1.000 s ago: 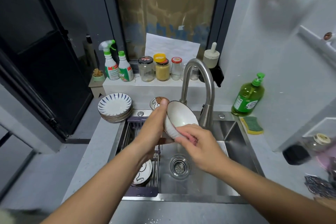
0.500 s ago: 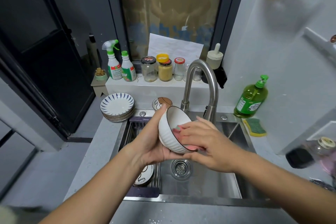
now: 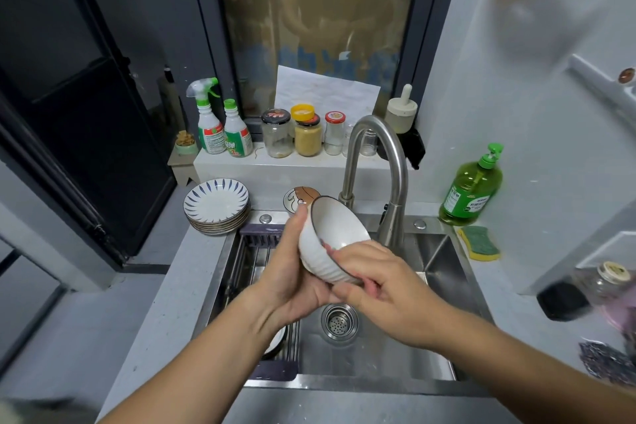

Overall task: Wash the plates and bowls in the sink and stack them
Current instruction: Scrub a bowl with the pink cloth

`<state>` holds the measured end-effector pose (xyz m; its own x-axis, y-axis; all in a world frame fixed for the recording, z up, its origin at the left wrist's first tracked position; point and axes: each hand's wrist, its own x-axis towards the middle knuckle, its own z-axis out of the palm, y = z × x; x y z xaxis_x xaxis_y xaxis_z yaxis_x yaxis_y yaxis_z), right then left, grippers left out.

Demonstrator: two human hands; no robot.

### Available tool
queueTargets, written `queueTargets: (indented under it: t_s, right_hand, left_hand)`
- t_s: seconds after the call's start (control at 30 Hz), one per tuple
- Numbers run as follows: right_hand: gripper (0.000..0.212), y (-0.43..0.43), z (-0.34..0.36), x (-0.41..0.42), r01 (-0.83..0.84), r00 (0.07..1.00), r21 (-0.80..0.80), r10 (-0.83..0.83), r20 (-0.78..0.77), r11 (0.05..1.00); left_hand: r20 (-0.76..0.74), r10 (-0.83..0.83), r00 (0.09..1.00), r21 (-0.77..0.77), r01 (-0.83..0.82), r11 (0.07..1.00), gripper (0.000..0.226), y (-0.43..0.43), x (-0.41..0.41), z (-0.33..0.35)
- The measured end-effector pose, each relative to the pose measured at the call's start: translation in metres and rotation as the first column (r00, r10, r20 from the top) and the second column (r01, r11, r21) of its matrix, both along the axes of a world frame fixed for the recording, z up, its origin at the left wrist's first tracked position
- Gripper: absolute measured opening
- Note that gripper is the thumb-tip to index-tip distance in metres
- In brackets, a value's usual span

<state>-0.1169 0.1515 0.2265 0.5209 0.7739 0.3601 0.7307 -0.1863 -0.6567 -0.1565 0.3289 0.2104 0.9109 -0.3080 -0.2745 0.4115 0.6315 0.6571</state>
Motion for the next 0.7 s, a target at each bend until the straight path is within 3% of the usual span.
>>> queueTargets:
  t_s: [0.1,0.17,0.23,0.4,0.53,0.63,0.7]
  right_hand:
    - [0.035,-0.017,0.0,0.02,-0.111,0.954,-0.092,0.132,0.269,0.99]
    - [0.038,-0.021,-0.002,0.027,-0.141,0.921,-0.119,0.175,0.349,0.983]
    - [0.036,-0.019,-0.006,0.024,-0.135,0.917,-0.117,0.169,0.361,0.984]
    - [0.029,-0.022,-0.012,0.02,-0.09,0.958,-0.093,0.111,0.263,0.992]
    - [0.038,-0.029,-0.009,0.017,-0.128,0.948,-0.183,0.174,0.265,0.975]
    - [0.05,-0.034,0.002,0.028,-0.155,0.894,-0.296,0.261,0.364,0.943]
    - [0.047,-0.032,0.008,0.031,-0.164,0.899,-0.274,0.258,0.353,0.948]
  left_hand:
    - [-0.015,-0.201,0.979,-0.024,0.2,0.979,0.105,0.009,0.0,0.0]
    - [-0.033,-0.283,0.959,-0.001,0.283,0.959,0.111,0.012,0.001,0.0]
    - [-0.047,-0.272,0.961,-0.042,0.27,0.962,0.117,0.008,0.0,0.001]
    - [0.055,-0.012,0.998,-0.152,0.021,0.988,0.116,-0.005,-0.01,-0.008]
    - [0.105,-0.056,0.993,-0.091,0.066,0.994,0.115,-0.004,-0.016,-0.018]
    - [-0.024,-0.184,0.983,-0.04,0.183,0.982,0.107,-0.004,-0.013,-0.009]
    - [-0.145,-0.177,0.974,-0.072,0.168,0.983,0.106,-0.004,-0.009,-0.006]
